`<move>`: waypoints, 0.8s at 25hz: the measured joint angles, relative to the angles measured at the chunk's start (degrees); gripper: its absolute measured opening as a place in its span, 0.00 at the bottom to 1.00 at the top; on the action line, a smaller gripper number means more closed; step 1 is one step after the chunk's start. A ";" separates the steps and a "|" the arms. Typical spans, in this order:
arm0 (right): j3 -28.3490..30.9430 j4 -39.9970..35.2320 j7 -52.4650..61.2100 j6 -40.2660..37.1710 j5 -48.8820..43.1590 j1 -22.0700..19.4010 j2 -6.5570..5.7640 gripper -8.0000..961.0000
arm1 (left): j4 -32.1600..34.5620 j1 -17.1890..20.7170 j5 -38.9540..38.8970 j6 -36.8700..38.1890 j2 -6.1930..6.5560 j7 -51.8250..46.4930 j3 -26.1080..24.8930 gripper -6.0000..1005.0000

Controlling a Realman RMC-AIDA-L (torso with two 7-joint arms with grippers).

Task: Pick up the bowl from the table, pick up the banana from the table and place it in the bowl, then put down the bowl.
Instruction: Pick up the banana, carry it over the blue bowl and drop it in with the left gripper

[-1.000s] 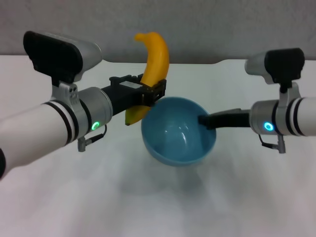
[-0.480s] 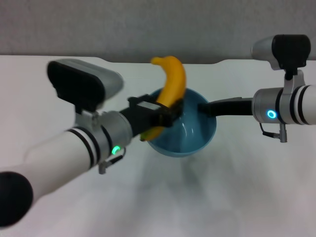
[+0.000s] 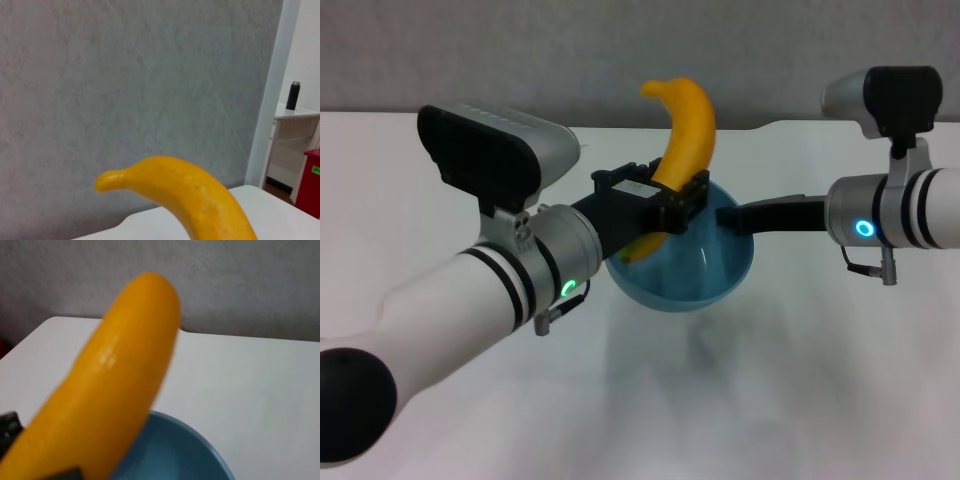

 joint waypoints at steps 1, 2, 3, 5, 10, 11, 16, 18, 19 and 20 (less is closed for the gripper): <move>-0.07 0.00 0.00 -0.01 0.00 0.12 0.02 0.04 | 0.02 -0.04 -0.26 0.09 -0.03 -0.04 0.24 0.52; -0.11 0.01 0.02 -0.07 0.00 0.36 0.04 0.04 | 0.17 -0.10 -0.84 0.15 -0.07 -0.07 0.44 0.52; -0.12 0.02 0.04 -0.11 0.00 0.56 0.05 0.04 | 0.43 -0.14 -1.65 0.30 -0.10 -0.04 0.71 0.52; 0.00 0.03 0.05 -0.11 0.07 0.95 0.05 0.04 | 1.00 -0.30 -3.04 0.84 -0.14 0.11 1.34 0.52; -0.36 1.41 0.27 0.12 0.33 2.87 0.18 0.04 | 1.58 -0.68 -3.41 2.82 -0.07 0.28 2.68 0.52; -0.36 1.41 0.27 0.12 0.33 2.87 0.18 0.04 | 1.59 -0.68 -3.31 2.95 -0.07 0.29 2.70 0.52; -1.24 3.73 0.48 0.61 0.40 4.64 0.36 0.04 | 1.83 -0.77 -3.33 3.73 -0.04 0.29 2.73 0.52; -1.38 4.30 0.48 0.62 0.36 5.01 0.36 0.04 | 2.15 -0.77 -3.36 3.96 -0.03 0.29 2.74 0.52; -1.39 4.46 0.49 0.62 0.34 5.09 0.36 0.04 | 2.28 -0.77 -3.36 4.00 -0.03 0.29 2.75 0.52; -1.39 4.54 0.50 0.60 0.34 5.09 0.35 0.04 | 2.45 -0.77 -3.36 4.04 -0.02 0.29 2.76 0.52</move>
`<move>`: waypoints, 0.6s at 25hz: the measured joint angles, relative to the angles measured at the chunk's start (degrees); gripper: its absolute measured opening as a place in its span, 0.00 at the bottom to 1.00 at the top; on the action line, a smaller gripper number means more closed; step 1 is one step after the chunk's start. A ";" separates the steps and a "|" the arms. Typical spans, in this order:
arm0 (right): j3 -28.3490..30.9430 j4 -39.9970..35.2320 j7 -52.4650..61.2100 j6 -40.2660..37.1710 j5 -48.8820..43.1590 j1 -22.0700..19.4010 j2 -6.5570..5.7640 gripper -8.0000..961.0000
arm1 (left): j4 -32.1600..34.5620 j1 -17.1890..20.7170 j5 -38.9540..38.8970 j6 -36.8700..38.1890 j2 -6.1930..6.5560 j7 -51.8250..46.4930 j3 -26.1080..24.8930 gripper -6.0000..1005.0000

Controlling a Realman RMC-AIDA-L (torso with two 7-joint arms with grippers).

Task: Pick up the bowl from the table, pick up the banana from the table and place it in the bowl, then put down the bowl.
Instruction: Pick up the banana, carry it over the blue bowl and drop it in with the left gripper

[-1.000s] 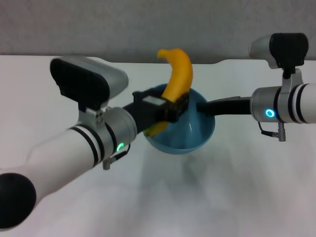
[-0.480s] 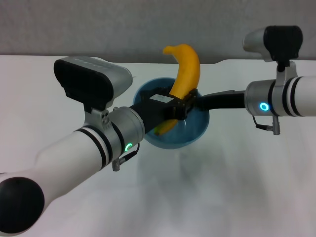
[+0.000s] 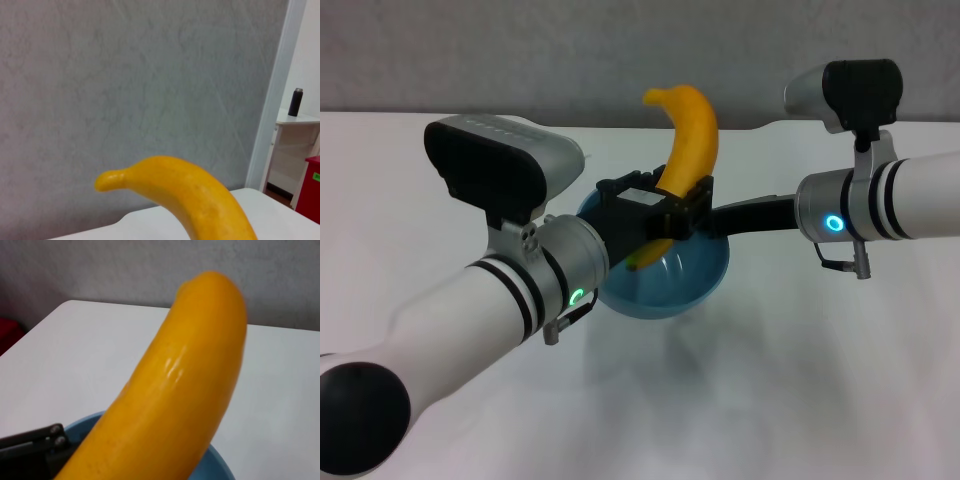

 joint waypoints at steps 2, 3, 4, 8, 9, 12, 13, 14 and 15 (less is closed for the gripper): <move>0.01 0.00 0.01 -0.12 0.05 -0.11 -0.04 0.04 | 0.47 0.00 0.10 0.06 0.00 0.00 0.02 0.52; 0.04 0.00 0.02 -0.17 0.05 -0.18 -0.06 0.04 | 0.83 0.00 0.10 0.13 0.01 0.00 0.02 0.52; 0.11 0.00 0.03 -0.23 0.05 -0.25 -0.08 0.04 | 1.17 0.00 0.10 0.28 0.01 0.00 0.02 0.53; 0.50 -0.08 0.04 -0.40 -0.06 -0.53 -0.15 0.04 | 1.76 0.02 -0.09 0.46 0.01 0.00 0.03 0.56; 0.58 -0.04 0.04 -0.45 -0.07 -0.56 -0.21 0.04 | 1.76 0.04 -0.09 0.47 0.01 0.00 0.04 0.60; 0.67 0.00 0.04 -0.49 -0.10 -0.58 -0.28 0.04 | 1.97 0.08 -0.11 0.47 0.00 -0.03 0.11 0.70; 0.67 0.01 0.04 -0.51 -0.13 -0.59 -0.28 0.04 | 2.09 0.09 -0.11 0.47 -0.01 -0.05 0.12 0.73; 0.67 0.02 0.03 -0.53 -0.16 -0.59 -0.29 0.04 | 2.27 0.09 -0.11 0.47 -0.05 -0.11 0.13 0.77; 0.67 0.02 0.04 -0.54 -0.19 -0.60 -0.29 0.04 | 2.31 0.09 -0.12 0.49 -0.06 -0.16 0.12 0.78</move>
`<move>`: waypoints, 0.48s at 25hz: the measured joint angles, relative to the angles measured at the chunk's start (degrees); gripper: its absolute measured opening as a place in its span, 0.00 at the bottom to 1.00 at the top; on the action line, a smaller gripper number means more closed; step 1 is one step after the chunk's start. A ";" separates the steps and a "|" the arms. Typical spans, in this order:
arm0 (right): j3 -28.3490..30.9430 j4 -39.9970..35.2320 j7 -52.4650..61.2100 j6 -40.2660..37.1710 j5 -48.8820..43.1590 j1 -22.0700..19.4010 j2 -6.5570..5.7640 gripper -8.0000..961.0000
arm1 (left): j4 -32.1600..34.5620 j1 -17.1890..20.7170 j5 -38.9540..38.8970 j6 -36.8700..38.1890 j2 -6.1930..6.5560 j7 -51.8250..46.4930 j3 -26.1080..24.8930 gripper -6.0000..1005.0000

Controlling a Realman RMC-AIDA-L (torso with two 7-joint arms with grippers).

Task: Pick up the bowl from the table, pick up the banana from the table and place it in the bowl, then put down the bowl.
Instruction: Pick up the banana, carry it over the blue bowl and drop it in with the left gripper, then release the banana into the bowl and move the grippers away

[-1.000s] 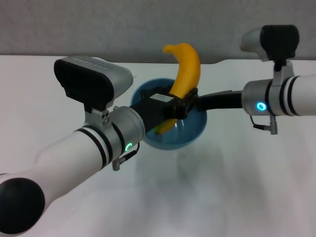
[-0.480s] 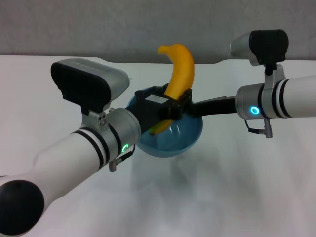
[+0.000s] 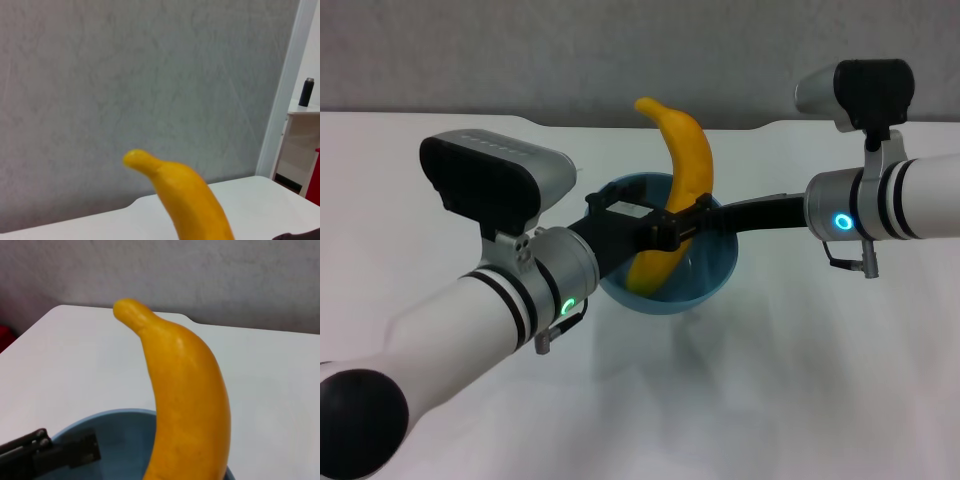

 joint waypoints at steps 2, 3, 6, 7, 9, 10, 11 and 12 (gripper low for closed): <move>0.00 0.18 0.00 -0.01 -0.06 -0.07 -0.01 0.04 | -0.29 0.01 0.00 0.01 0.12 -0.13 -0.35 0.81; 0.00 0.47 0.00 -0.02 -0.09 -0.12 -0.04 0.04 | -0.73 0.08 0.00 -0.17 0.25 -0.13 -0.77 0.82; 0.00 1.43 0.00 -0.08 -0.15 -0.17 -0.13 0.04 | -1.77 0.40 -0.04 -1.05 0.42 0.07 -2.52 0.86; 0.00 1.60 0.00 -0.14 -0.17 -0.18 -0.15 0.04 | -1.96 0.50 -0.06 -1.21 0.42 0.08 -3.07 0.87; 0.00 1.81 -0.01 -0.20 -0.22 -0.18 -0.18 0.04 | -2.63 0.63 -0.09 -1.89 0.44 0.09 -4.34 0.90; 0.00 1.95 -0.03 -0.21 -0.22 -0.18 -0.17 0.04 | -2.91 0.68 -0.09 -2.24 0.46 0.10 -4.87 0.90; 0.00 2.36 -0.12 -0.21 -0.23 -0.19 -0.18 0.04 | -3.22 0.70 -0.04 -2.66 0.49 0.12 -5.52 0.90; 0.00 2.36 -0.12 -0.21 -0.23 -0.19 -0.18 0.04 | -3.50 0.70 0.13 -3.10 0.54 0.25 -6.11 0.90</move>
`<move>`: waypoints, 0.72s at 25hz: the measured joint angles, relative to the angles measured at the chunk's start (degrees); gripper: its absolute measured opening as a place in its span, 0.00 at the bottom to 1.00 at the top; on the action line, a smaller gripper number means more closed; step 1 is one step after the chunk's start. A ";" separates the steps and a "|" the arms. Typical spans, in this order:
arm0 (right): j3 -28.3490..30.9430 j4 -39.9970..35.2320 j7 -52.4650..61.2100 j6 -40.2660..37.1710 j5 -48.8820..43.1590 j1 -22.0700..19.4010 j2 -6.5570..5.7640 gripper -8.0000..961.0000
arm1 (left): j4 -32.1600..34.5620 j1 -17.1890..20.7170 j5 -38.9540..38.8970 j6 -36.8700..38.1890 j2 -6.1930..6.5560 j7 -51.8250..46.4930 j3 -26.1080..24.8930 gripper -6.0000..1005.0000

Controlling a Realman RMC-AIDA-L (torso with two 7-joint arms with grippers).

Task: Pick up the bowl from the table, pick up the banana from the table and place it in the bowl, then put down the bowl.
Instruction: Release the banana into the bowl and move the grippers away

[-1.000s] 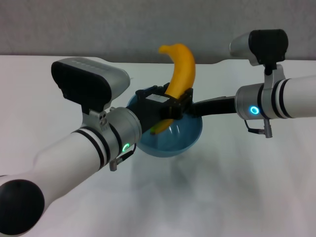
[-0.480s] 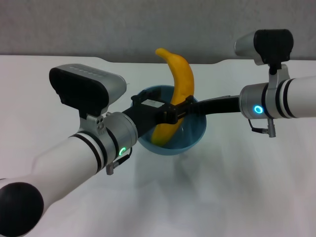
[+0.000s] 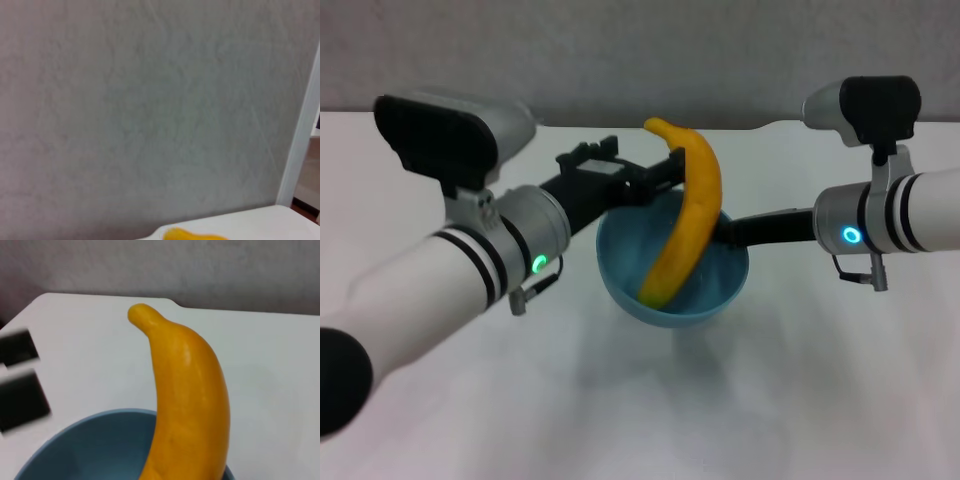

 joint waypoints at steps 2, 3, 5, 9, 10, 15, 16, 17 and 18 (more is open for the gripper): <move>0.00 0.41 -0.03 0.00 0.00 0.00 0.00 0.04 | -0.41 0.04 0.36 -1.03 0.13 1.26 -1.29 0.90; 0.00 0.52 -0.03 0.00 -0.02 -0.02 0.00 0.04 | -0.48 0.08 0.44 -1.49 0.22 2.32 -1.93 0.90; 0.00 0.65 0.02 0.17 -0.14 -0.13 -0.09 0.04 | -0.51 0.21 0.46 -2.69 0.27 4.98 -3.63 0.89; 1.34 0.72 1.23 1.30 -3.00 -0.34 -0.32 0.04 | -0.53 0.63 0.50 -7.89 0.19 10.91 -10.59 0.89; 2.51 0.73 1.68 1.93 -4.52 -0.36 -0.33 0.04 | -0.49 0.64 0.49 -9.42 0.19 11.92 -12.34 0.89; 8.66 0.73 2.10 4.58 -10.20 0.13 -0.35 0.04 | 1.56 0.17 1.60 -14.04 0.13 19.17 -21.83 0.89; 9.74 0.73 2.10 4.92 -10.99 0.27 -0.36 0.04 | 1.94 0.13 2.58 -14.08 0.08 20.06 -23.23 0.89; 10.67 0.75 2.11 5.39 -11.71 0.45 -0.39 0.04 | 2.12 0.08 4.21 -14.36 0.01 20.24 -24.31 0.89; 11.49 0.77 2.12 6.02 -12.35 0.68 -0.43 0.04 | 2.31 -0.03 6.79 -15.04 -0.09 19.97 -25.79 0.89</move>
